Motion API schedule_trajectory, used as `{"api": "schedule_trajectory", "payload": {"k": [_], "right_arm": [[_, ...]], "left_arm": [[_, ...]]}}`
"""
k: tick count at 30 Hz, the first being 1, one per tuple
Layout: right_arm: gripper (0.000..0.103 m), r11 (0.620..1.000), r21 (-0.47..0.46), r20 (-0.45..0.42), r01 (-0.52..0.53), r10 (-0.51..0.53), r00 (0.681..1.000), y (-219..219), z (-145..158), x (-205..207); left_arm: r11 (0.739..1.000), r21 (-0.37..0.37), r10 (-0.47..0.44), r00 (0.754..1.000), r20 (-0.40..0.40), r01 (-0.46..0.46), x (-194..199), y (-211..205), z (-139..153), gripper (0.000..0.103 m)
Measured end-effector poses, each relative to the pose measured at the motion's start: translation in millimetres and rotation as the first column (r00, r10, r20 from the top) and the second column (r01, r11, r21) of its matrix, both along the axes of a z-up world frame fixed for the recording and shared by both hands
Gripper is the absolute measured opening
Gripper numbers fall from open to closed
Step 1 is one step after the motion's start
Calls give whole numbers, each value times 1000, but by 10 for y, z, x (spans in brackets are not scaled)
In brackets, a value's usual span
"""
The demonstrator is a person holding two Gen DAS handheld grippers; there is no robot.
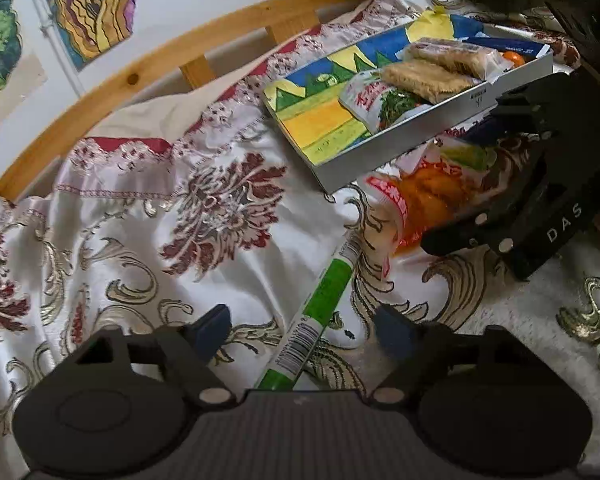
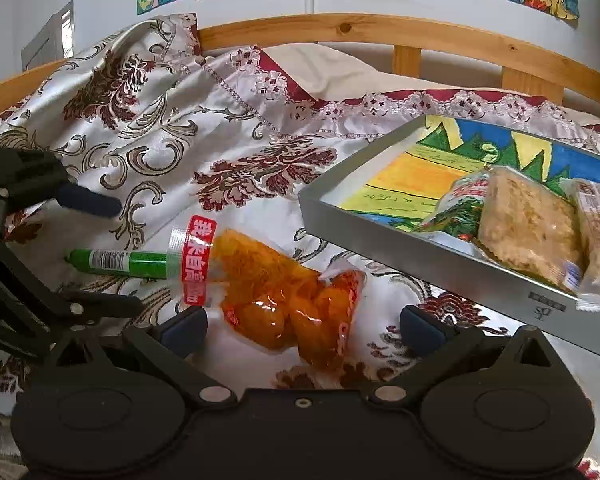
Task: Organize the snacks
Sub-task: 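Grasp the green stick packet with the left tool while the right tool grasps the orange snack bag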
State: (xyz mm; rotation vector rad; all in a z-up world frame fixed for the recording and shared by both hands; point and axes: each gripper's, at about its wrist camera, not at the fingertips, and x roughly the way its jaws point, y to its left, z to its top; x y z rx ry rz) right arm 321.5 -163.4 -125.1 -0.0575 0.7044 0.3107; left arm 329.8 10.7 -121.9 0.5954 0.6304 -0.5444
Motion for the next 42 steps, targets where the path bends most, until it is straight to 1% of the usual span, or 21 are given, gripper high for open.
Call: {"api": "schedule_trajectory", "payload": {"k": [1, 3, 4, 5, 6, 7, 9, 13, 15, 16, 18, 20, 22, 26, 29, 32, 35, 37, 39, 41, 42], "right_arm": [[102, 1000, 7, -3, 3, -3, 1000, -5, -10, 13], [101, 1000, 19, -8, 9, -9, 1000, -5, -27, 45], [98, 1000, 25, -11, 11, -10, 1000, -1, -33, 61], [92, 1000, 29, -17, 13, -12, 1000, 1, -40, 77], [88, 1000, 23, -25, 21, -20, 999, 12, -46, 95], [86, 1000, 20, -23, 21, -21, 1000, 23, -47, 96], [77, 1000, 19, -18, 10, -10, 1000, 52, -52, 82], [74, 1000, 4, -8, 17, -16, 1000, 86, -54, 55], [72, 1000, 11, -10, 23, -23, 1000, 81, -43, 40], [72, 1000, 14, -11, 27, -27, 1000, 78, -35, 28], [71, 999, 14, -15, 35, -35, 999, 75, -16, 2], [70, 999, 15, -20, 45, -45, 999, 65, 12, -34], [70, 998, 12, -23, 56, -56, 998, 54, 46, -79], [70, 996, 23, -36, 82, -81, 996, 11, 126, -178], [70, 995, 28, -44, 93, -92, 995, -20, 201, -281], [70, 995, 17, -46, 96, -95, 994, -38, 276, -416], [70, 994, 20, -53, 105, -104, 993, -83, 362, -590], [70, 994, 19, -54, 109, -108, 993, -109, 423, -706], [70, 993, 17, -48, 117, -116, 992, -135, 505, -834], [70, 991, 24, -38, 129, -128, 991, -172, 595, -964], [70, 990, 31, -32, 137, -136, 990, -197, 645, -1027]], "left_arm": [[1000, -10, -3, 1000, -11, 3, 20, 4, -9, 75], [1000, -25, 0, 999, -38, -1, 67, 2, -31, 58], [1000, -26, 3, 999, -54, -5, 95, -5, -44, 54], [1000, -26, 11, 998, -69, -13, 127, -17, -51, 44], [999, -32, 18, 996, -86, -21, 162, -29, -51, 38], [999, -40, 25, 994, -103, -29, 192, -42, -46, 37], [998, -44, 36, 992, -121, -42, 224, -65, -44, 32], [999, -14, 45, 991, -127, -48, 211, -111, -39, 27], [997, -10, 72, 986, -151, -74, 232, -128, -8, 23], [995, -15, 97, 980, -173, -101, 249, -129, 13, 22], [984, -34, 160, 959, -234, -173, 290, -104, 56, 21], [967, -62, 219, 928, -300, -248, 312, -47, 111, 20], [949, -91, 250, 898, -363, -302, 317, 32, 152, 20], [918, -144, 268, 844, -465, -371, 261, 198, 202, 20], [897, -156, 283, 807, -518, -414, 179, 253, 239, 20], [865, -139, 330, 756, -565, -482, 64, 241, 264, 19], [843, -139, 349, 724, -596, -520, -74, 204, 314, 19], [829, -145, 358, 712, -604, -540, -173, 167, 374, 19], [810, -171, 347, 694, -631, -561, -270, 146, 440, 19], [777, -221, 310, 664, -681, -589, -392, 136, 498, 19], [766, -236, 301, 658, -691, -598, -452, 124, 525, 19]]}}
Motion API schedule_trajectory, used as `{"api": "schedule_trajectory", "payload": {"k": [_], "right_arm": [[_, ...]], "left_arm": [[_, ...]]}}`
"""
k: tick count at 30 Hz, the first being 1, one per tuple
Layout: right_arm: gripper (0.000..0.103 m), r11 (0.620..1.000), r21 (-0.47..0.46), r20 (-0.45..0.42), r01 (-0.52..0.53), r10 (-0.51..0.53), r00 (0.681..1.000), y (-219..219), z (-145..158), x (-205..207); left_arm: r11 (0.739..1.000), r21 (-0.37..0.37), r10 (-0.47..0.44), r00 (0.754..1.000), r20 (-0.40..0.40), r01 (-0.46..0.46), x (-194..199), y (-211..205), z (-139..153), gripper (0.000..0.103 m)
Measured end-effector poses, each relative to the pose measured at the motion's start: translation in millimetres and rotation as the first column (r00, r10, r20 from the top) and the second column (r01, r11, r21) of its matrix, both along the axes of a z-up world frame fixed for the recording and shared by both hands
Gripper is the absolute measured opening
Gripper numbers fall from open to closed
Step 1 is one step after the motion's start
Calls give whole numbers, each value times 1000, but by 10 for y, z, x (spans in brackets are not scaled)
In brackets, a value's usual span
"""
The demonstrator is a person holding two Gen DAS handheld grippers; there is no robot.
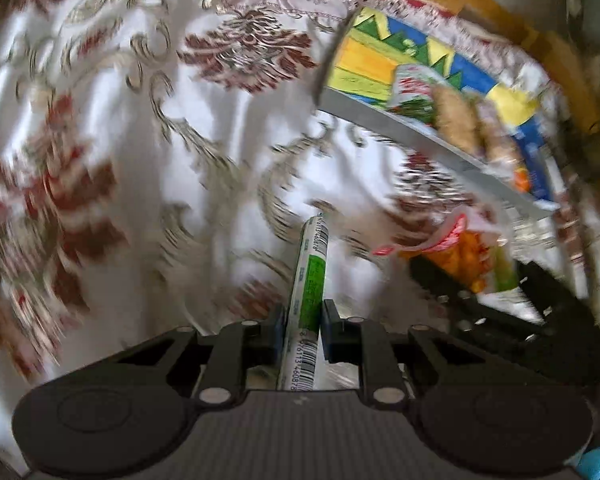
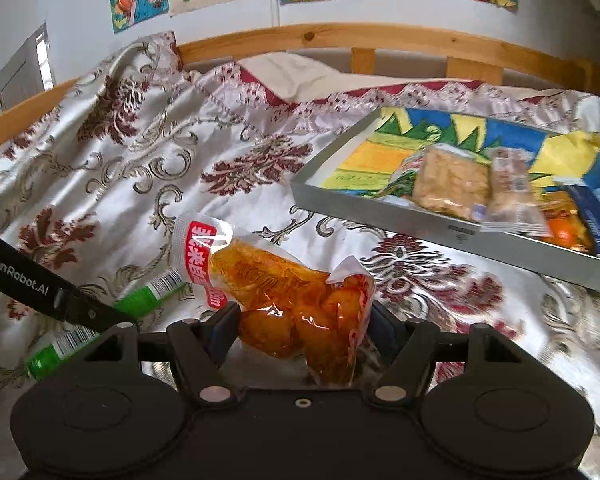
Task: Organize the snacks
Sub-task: 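Grasp the green stick packet with the left tool while the right tool grasps the orange snack bag, then carry the green packet into the tray with the left tool while the right tool carries the orange bag in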
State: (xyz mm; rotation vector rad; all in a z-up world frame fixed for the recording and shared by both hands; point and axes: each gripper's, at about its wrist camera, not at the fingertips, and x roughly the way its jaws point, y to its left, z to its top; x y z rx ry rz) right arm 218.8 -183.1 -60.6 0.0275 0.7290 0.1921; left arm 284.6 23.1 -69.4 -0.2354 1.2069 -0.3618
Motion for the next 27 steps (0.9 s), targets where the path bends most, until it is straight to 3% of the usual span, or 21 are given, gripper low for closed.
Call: {"api": "schedule_trajectory", "payload": {"k": [7, 16, 27], "right_arm": [[70, 992, 50, 70, 115, -118, 991, -296, 416, -658], [71, 963, 137, 182, 234, -256, 949, -572, 846, -1768], [71, 953, 199, 287, 228, -279, 916, -707, 1105, -2625]], "left_arm": [[1000, -28, -1, 992, 124, 5, -531, -167, 317, 19], [997, -66, -13, 948, 318, 36, -1285, -335, 660, 19], [989, -148, 46, 932, 361, 8, -1938, -405, 913, 19]]}}
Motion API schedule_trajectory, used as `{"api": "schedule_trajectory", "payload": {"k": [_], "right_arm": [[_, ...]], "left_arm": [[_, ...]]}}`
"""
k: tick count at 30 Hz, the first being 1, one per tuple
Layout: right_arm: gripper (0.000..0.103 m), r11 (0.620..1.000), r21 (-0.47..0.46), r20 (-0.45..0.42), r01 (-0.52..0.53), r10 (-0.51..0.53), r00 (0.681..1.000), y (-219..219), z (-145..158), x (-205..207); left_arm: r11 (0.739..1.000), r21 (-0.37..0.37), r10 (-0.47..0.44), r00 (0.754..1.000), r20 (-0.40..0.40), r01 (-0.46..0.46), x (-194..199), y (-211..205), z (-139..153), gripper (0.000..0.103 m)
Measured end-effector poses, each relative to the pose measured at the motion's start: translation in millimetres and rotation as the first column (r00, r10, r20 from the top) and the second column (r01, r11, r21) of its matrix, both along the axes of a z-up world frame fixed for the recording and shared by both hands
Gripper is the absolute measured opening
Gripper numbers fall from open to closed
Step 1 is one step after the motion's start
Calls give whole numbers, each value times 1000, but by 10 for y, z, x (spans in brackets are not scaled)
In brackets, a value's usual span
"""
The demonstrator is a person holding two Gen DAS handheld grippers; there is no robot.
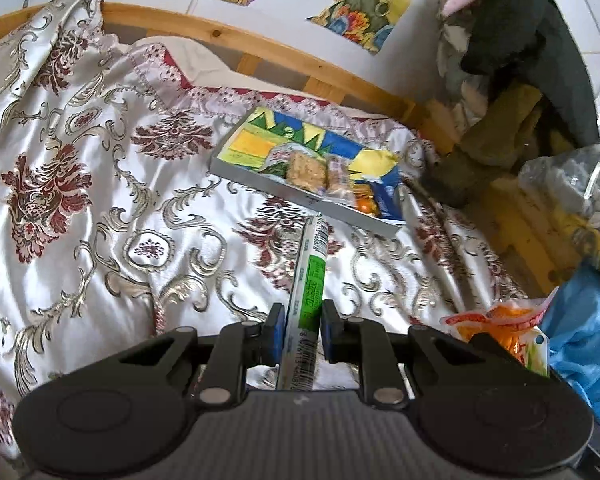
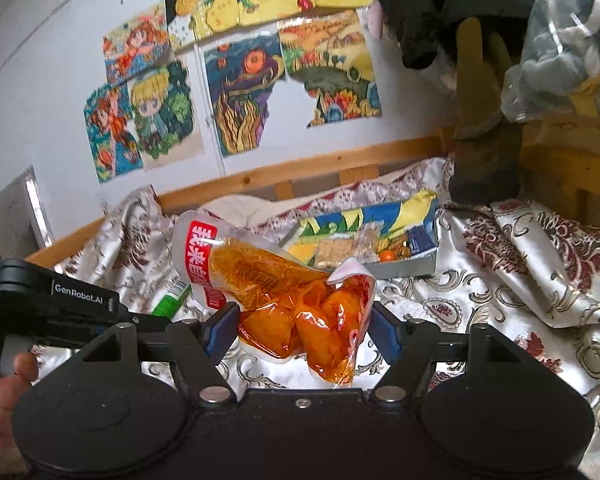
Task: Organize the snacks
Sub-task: 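Carry the green packet into the tray with the left tool while the right tool carries the orange bag in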
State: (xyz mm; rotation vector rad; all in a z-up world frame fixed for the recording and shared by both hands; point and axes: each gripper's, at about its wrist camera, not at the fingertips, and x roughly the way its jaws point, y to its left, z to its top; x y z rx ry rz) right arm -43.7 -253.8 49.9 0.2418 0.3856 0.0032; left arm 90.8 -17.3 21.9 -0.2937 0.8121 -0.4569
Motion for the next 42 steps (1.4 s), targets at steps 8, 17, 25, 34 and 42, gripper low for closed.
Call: {"api": "schedule_trajectory", "payload": {"k": [8, 17, 25, 34, 42], "right_arm": [[71, 999, 10, 44, 32, -32, 999, -177, 178, -372], [71, 998, -4, 51, 61, -61, 997, -386, 292, -592], [71, 998, -8, 63, 61, -61, 996, -508, 227, -423], [71, 998, 26, 18, 52, -52, 998, -586, 0, -109], [71, 995, 94, 5, 37, -37, 999, -701, -151, 256]], "left_arm": [[1000, 6, 11, 999, 49, -11, -352, -69, 212, 20], [999, -8, 53, 997, 47, -53, -476, -211, 486, 20], [991, -10, 135, 989, 57, -134, -417, -449, 547, 20], [981, -11, 193, 971, 139, -194, -277, -595, 400, 20], [978, -4, 209, 969, 131, -211, 6, -718, 248, 20]]}}
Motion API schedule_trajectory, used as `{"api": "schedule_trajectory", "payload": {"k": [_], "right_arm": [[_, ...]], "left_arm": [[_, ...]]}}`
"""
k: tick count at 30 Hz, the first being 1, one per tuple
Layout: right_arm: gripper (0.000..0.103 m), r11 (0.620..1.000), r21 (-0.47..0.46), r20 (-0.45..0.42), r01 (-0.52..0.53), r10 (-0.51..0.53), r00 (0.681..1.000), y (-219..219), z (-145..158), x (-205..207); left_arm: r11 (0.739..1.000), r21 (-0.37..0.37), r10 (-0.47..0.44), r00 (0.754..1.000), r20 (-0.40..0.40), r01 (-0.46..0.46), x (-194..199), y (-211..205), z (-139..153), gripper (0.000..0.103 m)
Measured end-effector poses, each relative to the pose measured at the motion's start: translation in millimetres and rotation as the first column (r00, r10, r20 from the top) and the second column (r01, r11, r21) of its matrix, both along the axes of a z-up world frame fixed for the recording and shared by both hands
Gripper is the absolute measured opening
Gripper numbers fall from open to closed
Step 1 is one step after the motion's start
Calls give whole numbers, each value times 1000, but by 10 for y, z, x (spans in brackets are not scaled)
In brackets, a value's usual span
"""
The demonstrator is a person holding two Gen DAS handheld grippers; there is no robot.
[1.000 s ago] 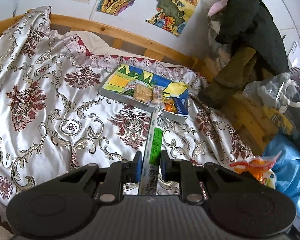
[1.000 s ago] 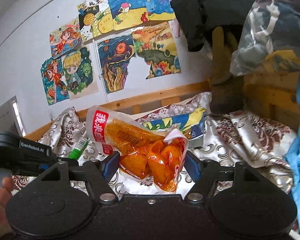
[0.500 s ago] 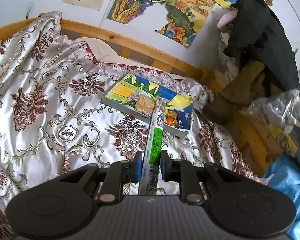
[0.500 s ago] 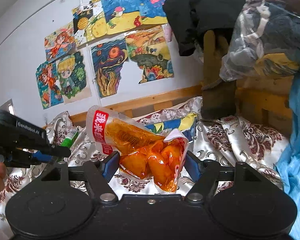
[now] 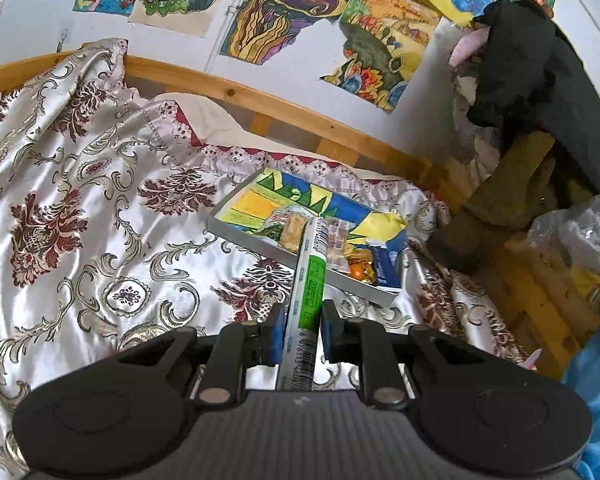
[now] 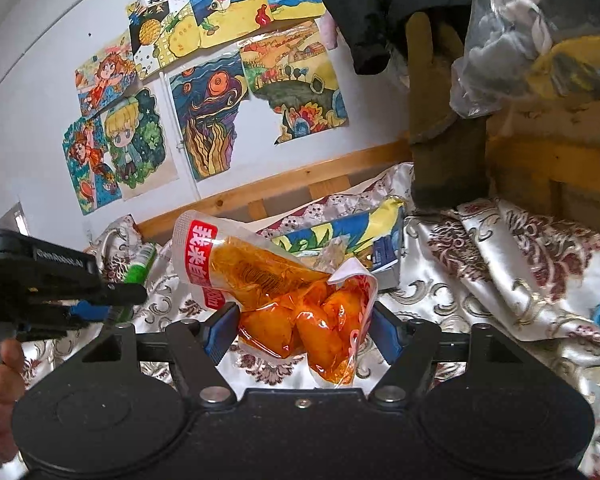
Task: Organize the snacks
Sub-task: 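Carry the green packet into the tray with the left tool while the right tool carries the orange bag in, then open both tools to release the packets into the tray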
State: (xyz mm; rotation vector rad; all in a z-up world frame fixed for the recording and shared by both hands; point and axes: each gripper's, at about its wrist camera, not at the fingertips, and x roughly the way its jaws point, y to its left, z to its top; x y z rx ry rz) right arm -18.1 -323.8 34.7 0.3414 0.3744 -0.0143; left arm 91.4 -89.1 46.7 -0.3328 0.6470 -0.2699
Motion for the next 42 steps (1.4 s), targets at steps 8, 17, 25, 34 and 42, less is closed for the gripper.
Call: {"api": "schedule_trajectory", "payload": {"k": [8, 17, 25, 34, 42], "right_arm": [[71, 1000, 14, -11, 6, -6, 1000, -69, -63, 499], [72, 996, -43, 36, 75, -73, 997, -110, -226, 1239], [72, 980, -106, 93, 169, -159, 983, -347, -377, 2087], [72, 960, -108, 56, 256, -252, 966, -692, -836, 2933], [72, 941, -181, 35, 284, -283, 959, -807, -976, 3194]], "left_arm": [[999, -33, 8, 999, -43, -10, 236, -99, -233, 20], [999, -35, -10, 997, -75, 7, 729, -177, -376, 20], [998, -53, -46, 996, -81, 41, 1780, -394, -567, 20], [993, -40, -112, 990, -82, 109, 3027, -662, -864, 20], [984, -25, -178, 980, -90, 177, 3683, -981, -992, 20]]}}
